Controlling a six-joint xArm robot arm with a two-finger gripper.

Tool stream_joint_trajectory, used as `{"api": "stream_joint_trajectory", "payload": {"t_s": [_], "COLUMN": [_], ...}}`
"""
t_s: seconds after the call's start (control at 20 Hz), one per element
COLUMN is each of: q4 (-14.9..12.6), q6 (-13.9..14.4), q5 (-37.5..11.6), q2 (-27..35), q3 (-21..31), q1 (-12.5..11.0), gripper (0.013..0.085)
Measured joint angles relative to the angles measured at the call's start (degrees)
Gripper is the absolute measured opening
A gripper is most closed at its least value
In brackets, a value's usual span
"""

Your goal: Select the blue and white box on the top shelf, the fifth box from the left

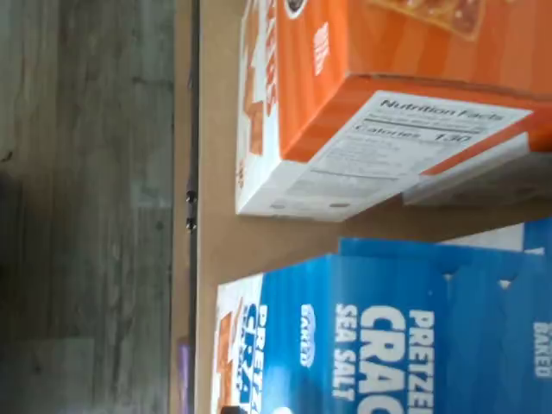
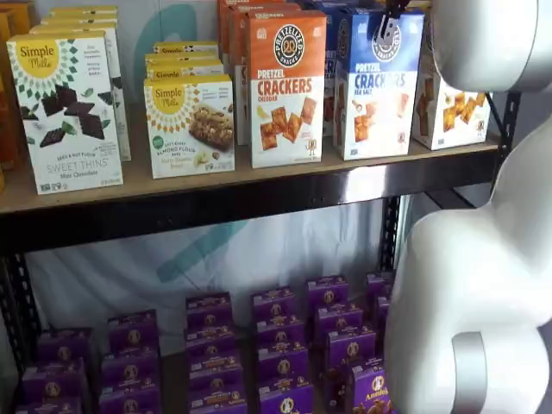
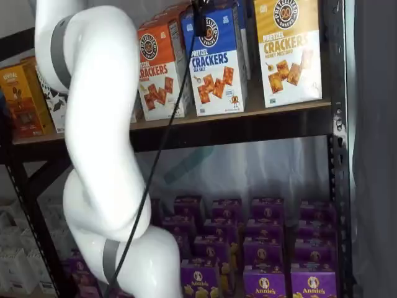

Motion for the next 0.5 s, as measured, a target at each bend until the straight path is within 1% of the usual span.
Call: {"api": "stream_joint_trajectory", "payload": {"t_s": [0.25, 0.5], "q4": [-1.99, -3.46], "q6": [0.35, 0.67], "q5": [1.84, 2.06], "q2": [0.39, -0.26], "q3": [-0.56, 0.48], "q1": [0.95, 1.83], "gripper": [0.0850, 0.0850]}}
